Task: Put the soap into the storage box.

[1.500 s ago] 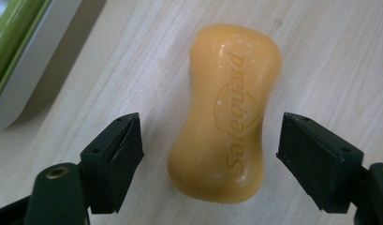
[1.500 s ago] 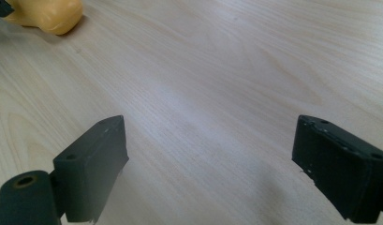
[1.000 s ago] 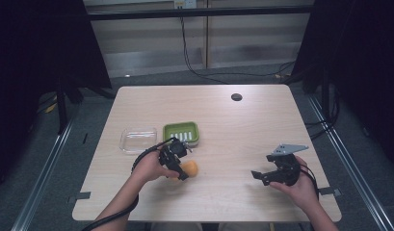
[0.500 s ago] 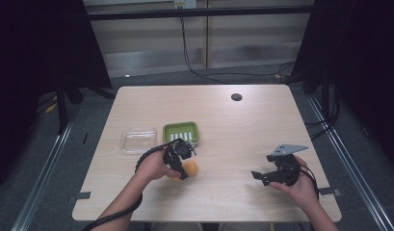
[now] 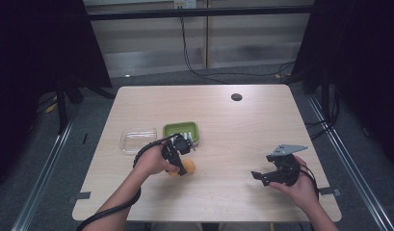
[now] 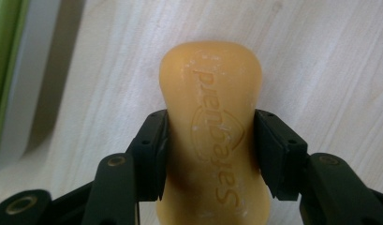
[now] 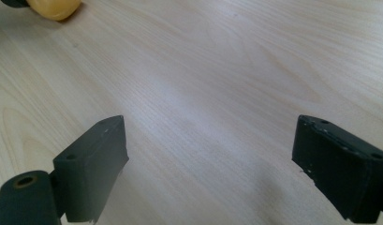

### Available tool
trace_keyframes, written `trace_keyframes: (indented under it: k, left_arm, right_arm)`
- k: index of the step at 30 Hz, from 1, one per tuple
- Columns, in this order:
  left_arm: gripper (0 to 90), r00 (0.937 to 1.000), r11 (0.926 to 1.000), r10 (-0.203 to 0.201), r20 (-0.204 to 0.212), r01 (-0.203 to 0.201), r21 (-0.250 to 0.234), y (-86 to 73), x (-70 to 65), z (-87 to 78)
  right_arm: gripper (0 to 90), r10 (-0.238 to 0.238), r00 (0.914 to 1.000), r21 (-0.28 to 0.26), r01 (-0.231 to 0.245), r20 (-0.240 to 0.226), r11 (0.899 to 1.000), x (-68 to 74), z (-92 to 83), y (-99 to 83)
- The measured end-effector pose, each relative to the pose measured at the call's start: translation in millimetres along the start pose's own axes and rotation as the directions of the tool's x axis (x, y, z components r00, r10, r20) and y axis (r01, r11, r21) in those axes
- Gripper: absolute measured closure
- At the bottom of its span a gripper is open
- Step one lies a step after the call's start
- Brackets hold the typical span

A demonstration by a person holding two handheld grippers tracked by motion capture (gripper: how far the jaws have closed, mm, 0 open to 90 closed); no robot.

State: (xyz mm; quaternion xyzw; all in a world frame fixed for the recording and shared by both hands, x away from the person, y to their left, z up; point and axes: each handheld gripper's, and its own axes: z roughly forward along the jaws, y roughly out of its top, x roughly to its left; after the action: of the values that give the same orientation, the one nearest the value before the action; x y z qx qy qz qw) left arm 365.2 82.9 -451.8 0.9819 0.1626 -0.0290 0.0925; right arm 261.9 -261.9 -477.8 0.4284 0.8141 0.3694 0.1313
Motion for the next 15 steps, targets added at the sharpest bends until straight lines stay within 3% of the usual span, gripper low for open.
trace_keyframes:
  k: [3, 4, 8, 9, 10, 12, 15]
  left_arm:
    - [48.9, 0.9999, 0.9999, 0.007, 0.007, -0.007, 0.009, -0.3, 2.8, -1.6]
    - [48.9, 0.9999, 0.9999, -0.013, 0.005, 0.013, -0.011, -0.6, 2.0, -1.3]
    - [49.0, 0.9998, 0.9997, -0.017, 0.01, 0.018, -0.015, -0.3, 4.5, -3.1]
    - [49.0, 0.9999, 1.0, 0.0, 0.011, 0.0, -0.001, 0.2, 6.1, -4.5]
    - [49.0, 0.9996, 0.9995, -0.026, 0.009, 0.026, -0.015, 0.3, 5.5, -4.7]
    - [49.0, 0.9998, 0.9998, -0.017, 0.005, 0.017, -0.011, 1.1, 7.4, -6.7]
    - [49.0, 0.9992, 0.999, -0.038, 0.013, 0.039, -0.021, 2.2, 9.2, -9.4]
  right_arm:
    - [10.0, 0.001, 1.0, 0.003, -0.001, 0.001, 1.0, 0.4, 0.1, -0.2]
    - [9.9, 0.003, 1.0, 0.005, -0.003, 0.002, 1.0, 0.4, -0.1, -0.2]
    - [9.9, 0.0, 1.0, 0.003, 0.0, -0.001, 1.0, -0.6, 0.0, -0.3]
    - [9.9, -0.001, 1.0, 0.003, 0.001, 0.0, 1.0, -0.7, 0.0, -0.3]
    - [9.9, 0.003, 1.0, 0.004, -0.003, -0.001, 1.0, -0.5, -0.3, -0.2]
    - [9.9, 0.003, 1.0, 0.002, -0.003, 0.001, 1.0, -0.3, -0.5, 0.0]
    - [9.9, 0.002, 1.0, -0.004, -0.002, 0.003, 1.0, -0.3, -0.4, 0.1]
